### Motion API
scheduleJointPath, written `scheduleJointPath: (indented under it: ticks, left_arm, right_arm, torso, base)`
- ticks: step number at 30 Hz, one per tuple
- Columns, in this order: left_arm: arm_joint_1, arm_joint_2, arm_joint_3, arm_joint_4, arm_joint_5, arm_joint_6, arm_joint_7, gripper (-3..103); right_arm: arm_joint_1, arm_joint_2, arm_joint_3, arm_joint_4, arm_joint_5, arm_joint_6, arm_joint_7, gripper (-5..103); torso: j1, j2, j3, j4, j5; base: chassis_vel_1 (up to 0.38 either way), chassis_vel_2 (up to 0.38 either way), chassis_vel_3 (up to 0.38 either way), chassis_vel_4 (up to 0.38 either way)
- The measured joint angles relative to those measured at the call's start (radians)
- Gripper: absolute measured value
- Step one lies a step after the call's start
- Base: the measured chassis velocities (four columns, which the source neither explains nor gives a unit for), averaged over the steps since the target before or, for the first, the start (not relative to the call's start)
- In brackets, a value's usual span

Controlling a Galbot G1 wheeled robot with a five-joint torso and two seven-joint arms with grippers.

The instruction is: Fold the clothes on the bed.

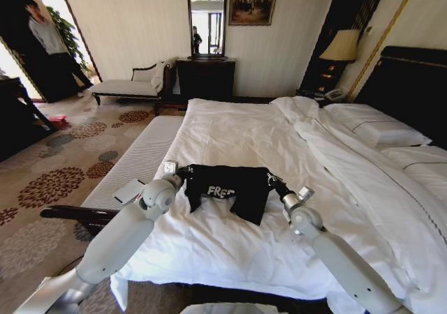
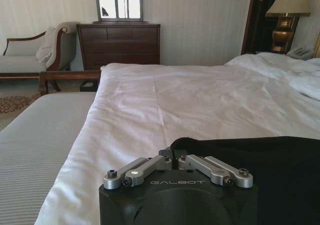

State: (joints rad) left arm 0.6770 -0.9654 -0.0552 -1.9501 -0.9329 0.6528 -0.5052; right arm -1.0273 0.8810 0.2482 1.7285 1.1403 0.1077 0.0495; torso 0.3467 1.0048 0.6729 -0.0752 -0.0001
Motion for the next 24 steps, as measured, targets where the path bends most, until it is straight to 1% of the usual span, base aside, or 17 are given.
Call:
scheduleJointPath:
  ticks: [5,7,10,15,18,19,21,22,23,24]
  left_arm:
    - [-0.003,0.019,-0.030,-0.029,-0.032,-0.004,0.000,0]
    - [-0.003,0.035,-0.044,-0.051,-0.052,-0.012,0.000,0]
    - [0.006,0.046,-0.040,-0.064,-0.054,-0.019,0.009,0]
    - [0.015,0.044,-0.026,-0.066,-0.048,-0.020,0.012,0]
    - [0.028,0.030,-0.002,-0.060,-0.028,-0.020,0.015,0]
    - [0.031,0.016,0.010,-0.049,-0.013,-0.020,0.023,0]
    - [0.031,0.009,0.013,-0.044,-0.008,-0.021,0.025,0]
    - [0.031,-0.009,0.017,-0.030,0.006,-0.026,0.033,0]
    - [0.027,-0.044,0.020,0.000,0.034,-0.039,0.047,0]
    - [0.027,-0.044,0.020,0.000,0.034,-0.039,0.047,0]
  right_arm:
    - [-0.019,-0.005,0.021,0.046,-0.034,0.031,-0.021,0]
    - [-0.039,-0.009,0.030,0.071,-0.070,0.049,-0.041,0]
    - [-0.062,-0.008,0.028,0.073,-0.114,0.058,-0.047,0]
    - [-0.077,-0.001,0.025,0.064,-0.127,0.059,-0.045,0]
    - [-0.095,0.005,0.010,0.035,-0.145,0.051,-0.020,0]
    - [-0.098,0.012,-0.007,0.005,-0.163,0.044,-0.006,0]
    - [-0.098,0.015,-0.014,-0.009,-0.169,0.041,-0.002,0]
    - [-0.095,0.021,-0.026,-0.034,-0.176,0.036,0.004,0]
    - [-0.077,0.035,-0.046,-0.084,-0.180,0.029,0.013,0]
    - [-0.077,0.035,-0.046,-0.084,-0.180,0.029,0.013,0]
  torso:
    - [0.000,0.000,0.000,-0.0001,-0.0001]
    - [0.000,0.000,0.000,0.0000,-0.0001]
    - [0.000,0.000,0.000,-0.0001,0.0001]
    - [0.000,0.000,0.000,0.0000,0.0002]
    - [0.000,0.000,0.000,-0.0001,0.0001]
    - [0.000,0.000,0.000,-0.0001,0.0001]
    - [0.000,0.000,0.000,0.0000,0.0001]
    - [0.000,0.000,0.000,-0.0002,0.0003]
    - [0.000,0.000,0.000,-0.0003,0.0002]
    - [0.000,0.000,0.000,-0.0003,0.0002]
  base:
    - [0.000,0.000,0.000,0.000]
    - [0.000,0.000,0.000,0.000]
    - [0.000,0.000,0.000,0.000]
    - [0.000,0.000,0.000,0.000]
    - [0.000,0.000,0.000,0.000]
    - [0.000,0.000,0.000,0.000]
    - [0.000,0.000,0.000,0.000]
    - [0.000,0.000,0.000,0.000]
    - [0.000,0.000,0.000,0.000]
    - [0.000,0.000,0.000,0.000]
